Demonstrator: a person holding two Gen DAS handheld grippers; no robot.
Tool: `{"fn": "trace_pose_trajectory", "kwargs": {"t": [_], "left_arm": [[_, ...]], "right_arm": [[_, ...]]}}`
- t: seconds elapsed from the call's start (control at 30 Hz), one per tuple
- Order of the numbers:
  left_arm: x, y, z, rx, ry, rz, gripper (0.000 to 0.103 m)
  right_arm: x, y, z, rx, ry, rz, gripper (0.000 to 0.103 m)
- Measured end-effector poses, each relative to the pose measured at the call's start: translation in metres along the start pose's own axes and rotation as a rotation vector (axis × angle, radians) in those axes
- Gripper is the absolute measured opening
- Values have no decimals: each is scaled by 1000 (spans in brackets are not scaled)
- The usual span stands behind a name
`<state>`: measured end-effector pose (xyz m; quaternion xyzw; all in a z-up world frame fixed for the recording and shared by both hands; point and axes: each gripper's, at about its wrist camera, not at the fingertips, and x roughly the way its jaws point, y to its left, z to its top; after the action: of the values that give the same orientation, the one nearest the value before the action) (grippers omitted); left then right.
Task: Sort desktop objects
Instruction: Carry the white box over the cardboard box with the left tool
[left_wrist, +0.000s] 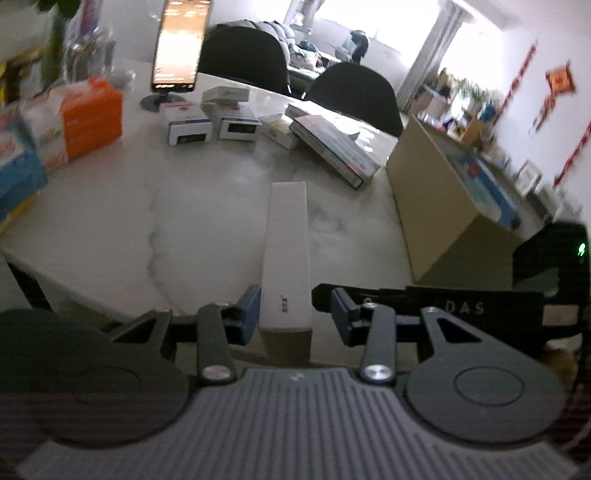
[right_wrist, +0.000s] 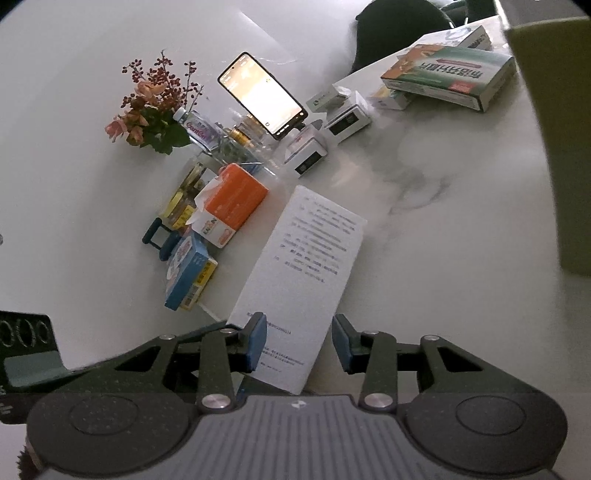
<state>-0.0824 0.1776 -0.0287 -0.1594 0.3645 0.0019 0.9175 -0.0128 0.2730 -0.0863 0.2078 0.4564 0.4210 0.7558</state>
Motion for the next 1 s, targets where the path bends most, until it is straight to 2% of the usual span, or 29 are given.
{"fn": "trace_pose_trajectory", "kwargs": {"t": [0.27, 0.43, 0.57, 0.8, 1.0], "left_arm": [[21, -11, 10, 65, 67, 43, 39], [36, -9, 18, 62, 99, 59, 38], [48, -11, 21, 63, 122, 71, 30], [53, -15, 25, 50, 117, 107, 27], [49, -19, 31, 37, 76, 147, 27]], "right_arm": [[-2, -12, 1, 18, 0, -40, 42], [-9, -12, 3, -17, -24, -86, 44], [-16, -8, 5, -72, -47, -142, 50], [-28, -4, 9, -121, -71, -177, 57], [-42, 2, 14, -147, -104, -176, 57]]}}
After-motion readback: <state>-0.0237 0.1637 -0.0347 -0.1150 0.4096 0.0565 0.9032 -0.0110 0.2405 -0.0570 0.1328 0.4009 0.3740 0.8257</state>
